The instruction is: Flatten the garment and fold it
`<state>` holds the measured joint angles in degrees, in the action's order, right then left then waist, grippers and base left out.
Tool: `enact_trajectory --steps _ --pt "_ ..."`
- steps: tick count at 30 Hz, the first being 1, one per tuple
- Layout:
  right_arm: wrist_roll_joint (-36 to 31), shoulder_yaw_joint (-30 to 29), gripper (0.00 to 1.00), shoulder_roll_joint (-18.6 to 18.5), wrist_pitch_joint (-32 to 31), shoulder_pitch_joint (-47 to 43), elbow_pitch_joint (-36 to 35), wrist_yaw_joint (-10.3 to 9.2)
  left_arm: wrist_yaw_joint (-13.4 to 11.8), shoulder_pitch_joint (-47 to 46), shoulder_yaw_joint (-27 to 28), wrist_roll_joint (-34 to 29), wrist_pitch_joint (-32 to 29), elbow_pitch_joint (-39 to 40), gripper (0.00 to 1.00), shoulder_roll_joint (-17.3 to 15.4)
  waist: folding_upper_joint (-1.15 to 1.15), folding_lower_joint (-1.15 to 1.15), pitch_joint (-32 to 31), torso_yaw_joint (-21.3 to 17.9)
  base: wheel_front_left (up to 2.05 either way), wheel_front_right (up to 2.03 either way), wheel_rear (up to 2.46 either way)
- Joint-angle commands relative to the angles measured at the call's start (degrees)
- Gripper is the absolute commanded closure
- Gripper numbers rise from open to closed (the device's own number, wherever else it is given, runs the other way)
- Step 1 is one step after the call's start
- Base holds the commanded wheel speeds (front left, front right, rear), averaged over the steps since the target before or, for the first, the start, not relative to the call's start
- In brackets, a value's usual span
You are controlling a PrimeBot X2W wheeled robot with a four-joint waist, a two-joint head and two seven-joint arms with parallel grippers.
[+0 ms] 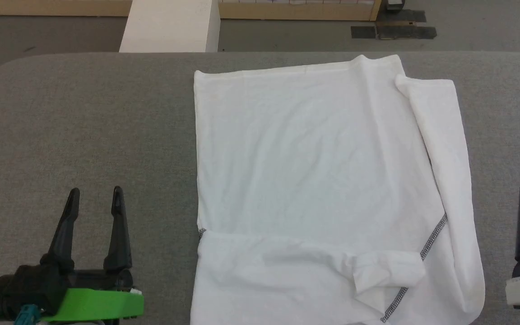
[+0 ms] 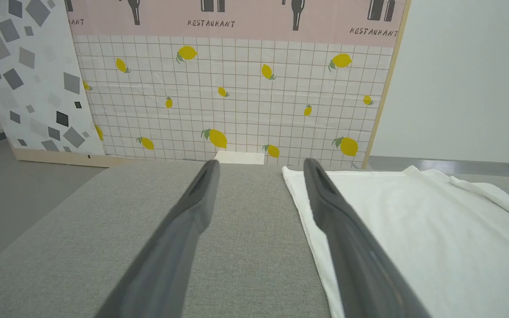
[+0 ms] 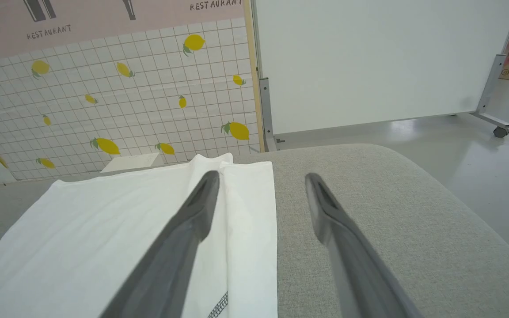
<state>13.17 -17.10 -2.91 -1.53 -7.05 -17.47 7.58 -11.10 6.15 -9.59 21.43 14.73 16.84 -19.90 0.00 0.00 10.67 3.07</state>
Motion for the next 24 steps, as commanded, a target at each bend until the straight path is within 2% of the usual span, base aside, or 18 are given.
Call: enact_trajectory --steps 1,7,12,14,19,24 --pt "-0.3 0.1 0.0 0.0 -0.3 1.4 -0.2 -0.09 0.6 0.1 0.7 -1.0 0.3 -0.1 0.0 0.5 0.0 0.0 0.9 -0.3 0.0 0.0 0.0" --pt "-1.2 2.5 0.0 -0.2 -7.7 11.6 -2.8 -0.09 2.7 -1.5 1.8 -1.7 0.3 -0.5 0.0 1.7 0.0 0.0 5.8 -1.3 0.0 0.0 0.0" --pt "2.5 3.1 0.0 -5.3 -18.0 26.5 -1.7 -0.09 3.5 -4.3 2.4 -3.1 0.3 -0.1 0.0 2.2 0.0 0.0 11.9 -1.6 0.0 0.0 0.0" --pt "4.2 2.2 0.0 -6.9 -21.9 32.8 0.4 -0.09 3.6 -5.3 2.6 -3.7 0.3 0.3 0.0 2.5 0.0 0.0 14.3 -1.5 0.0 0.0 0.0" --pt "3.8 0.9 0.0 -12.0 -30.8 45.9 7.6 -0.09 4.1 -8.4 2.9 -4.8 0.3 0.7 0.0 2.4 0.0 0.0 20.0 -0.6 0.0 0.0 0.0" --pt "1.8 -1.3 0.0 -12.7 -39.2 53.8 15.0 -0.09 4.8 -11.0 2.9 -5.3 0.3 1.5 0.0 2.4 0.0 0.0 24.2 0.4 0.0 0.0 0.0"
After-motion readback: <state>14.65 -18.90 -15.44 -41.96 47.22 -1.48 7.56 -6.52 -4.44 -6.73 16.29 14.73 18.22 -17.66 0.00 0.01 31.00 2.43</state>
